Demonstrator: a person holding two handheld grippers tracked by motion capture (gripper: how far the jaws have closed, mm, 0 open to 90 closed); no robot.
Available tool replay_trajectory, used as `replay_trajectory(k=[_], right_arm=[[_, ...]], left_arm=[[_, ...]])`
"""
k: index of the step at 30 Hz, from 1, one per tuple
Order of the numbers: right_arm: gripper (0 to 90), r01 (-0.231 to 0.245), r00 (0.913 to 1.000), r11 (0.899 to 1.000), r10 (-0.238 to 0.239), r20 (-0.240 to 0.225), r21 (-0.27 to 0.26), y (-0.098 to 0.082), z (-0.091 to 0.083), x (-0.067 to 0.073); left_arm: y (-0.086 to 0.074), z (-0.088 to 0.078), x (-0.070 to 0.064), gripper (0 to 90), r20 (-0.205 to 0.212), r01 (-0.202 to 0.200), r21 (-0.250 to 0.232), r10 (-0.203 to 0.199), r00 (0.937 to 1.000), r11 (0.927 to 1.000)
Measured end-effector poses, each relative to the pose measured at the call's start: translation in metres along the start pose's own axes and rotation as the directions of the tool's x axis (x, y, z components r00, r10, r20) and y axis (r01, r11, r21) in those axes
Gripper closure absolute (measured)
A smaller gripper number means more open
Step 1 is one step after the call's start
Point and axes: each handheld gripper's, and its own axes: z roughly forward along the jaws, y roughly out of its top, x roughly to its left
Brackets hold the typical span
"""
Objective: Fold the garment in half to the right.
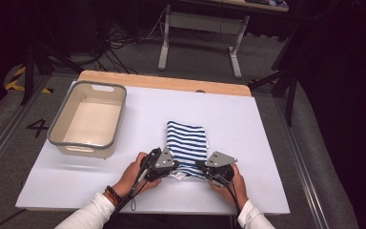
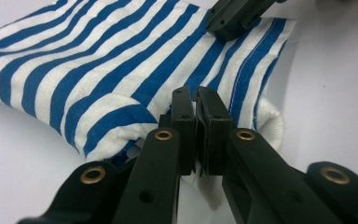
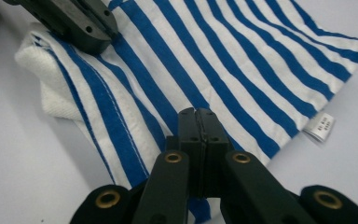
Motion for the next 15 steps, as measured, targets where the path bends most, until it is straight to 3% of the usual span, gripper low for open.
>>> replay_trajectory(k=[2, 5, 9, 15], right_arm=[[90.0, -0.031, 0.9995, 0.999, 0.030, -0.009, -0.031, 0.000, -0.008, -0.004], [90.0, -0.038, 0.9992, 0.998, 0.037, -0.015, -0.060, 0.000, -0.014, -0.004], [90.0, -0.019, 0.9995, 0.999, 0.018, -0.026, -0.031, -0.003, -0.011, 0.002], [89.9, 0.008, 0.9998, 1.000, -0.007, -0.018, 0.030, -0.011, -0.006, 0.005]], left_arm=[[0.003, -0.007, 0.000, 83.2, -0.015, 0.000, -0.033, -0.001, 0.9999, 0.9994], [0.005, -0.012, 0.000, 83.0, -0.005, 0.010, -0.075, -0.010, 0.9999, 0.9971], [0.003, -0.004, -0.005, 82.7, 0.021, -0.012, -0.021, 0.012, 0.9997, 0.9997], [0.000, -0.002, -0.003, 84.2, 0.049, 0.000, -0.015, 0.001, 0.9988, 0.9999]])
